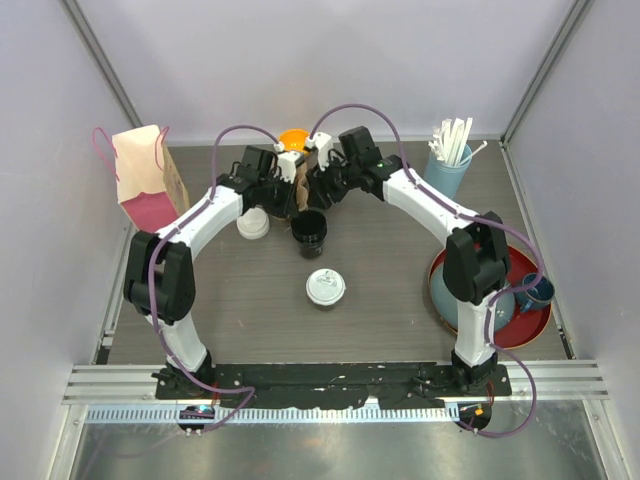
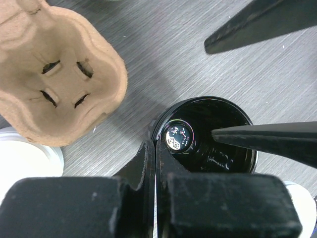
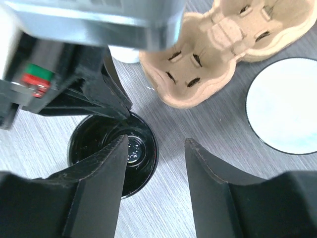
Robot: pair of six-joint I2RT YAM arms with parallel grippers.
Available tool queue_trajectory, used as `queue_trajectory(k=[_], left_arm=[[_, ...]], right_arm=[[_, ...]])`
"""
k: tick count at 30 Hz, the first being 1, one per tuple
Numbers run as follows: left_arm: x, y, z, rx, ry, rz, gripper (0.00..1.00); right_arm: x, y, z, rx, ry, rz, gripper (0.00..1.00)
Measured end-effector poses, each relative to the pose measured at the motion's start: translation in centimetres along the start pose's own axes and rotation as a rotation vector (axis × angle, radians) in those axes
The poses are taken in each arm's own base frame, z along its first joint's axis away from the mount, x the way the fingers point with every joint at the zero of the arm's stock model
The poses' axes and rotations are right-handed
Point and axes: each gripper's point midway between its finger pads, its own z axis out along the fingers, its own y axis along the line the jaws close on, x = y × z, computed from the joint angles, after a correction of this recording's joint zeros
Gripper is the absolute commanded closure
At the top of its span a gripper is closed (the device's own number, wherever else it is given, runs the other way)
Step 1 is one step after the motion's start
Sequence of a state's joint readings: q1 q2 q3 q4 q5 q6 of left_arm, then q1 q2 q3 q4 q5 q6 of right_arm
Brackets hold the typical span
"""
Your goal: Pack the takeout coffee
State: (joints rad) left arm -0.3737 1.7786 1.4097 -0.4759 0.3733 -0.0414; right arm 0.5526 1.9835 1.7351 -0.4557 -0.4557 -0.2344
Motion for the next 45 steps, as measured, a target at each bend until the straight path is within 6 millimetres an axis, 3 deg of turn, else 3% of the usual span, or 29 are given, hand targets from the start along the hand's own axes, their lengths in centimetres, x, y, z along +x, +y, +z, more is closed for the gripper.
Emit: queue_trajectory(k=[6, 19, 23, 30, 45], left_arm=[[-0.1, -0.6, -0.2, 0.023, -0.006, 0.009, 1.0], [-1.4, -1.8, -2.8, 0.047, -0.098, 0.143, 1.0], [-1.0, -1.9, -2.5, 0.052, -0.098, 0.184, 1.0], [-0.1, -2.6, -2.0, 0.078, -0.088, 0.241, 1.0], [-0.7, -3.7, -2.3, 0.115, -0.12, 0.325, 1.0]], right_arm=[[-2.2, -0.4, -2.0, 0.005, -0.069, 0.028, 0.45], [-2.0, -0.9, -2.6, -0.02, -0.08, 0.085, 0.49], [-1.3, -0.6, -2.4, -0.05, -0.073, 0.095, 0.5], [1.9, 0.0, -1.6, -0.081, -0.011, 0.136, 0.54], [2.8, 0.6, -1.4, -0.127, -0.006, 0.147, 0.56]])
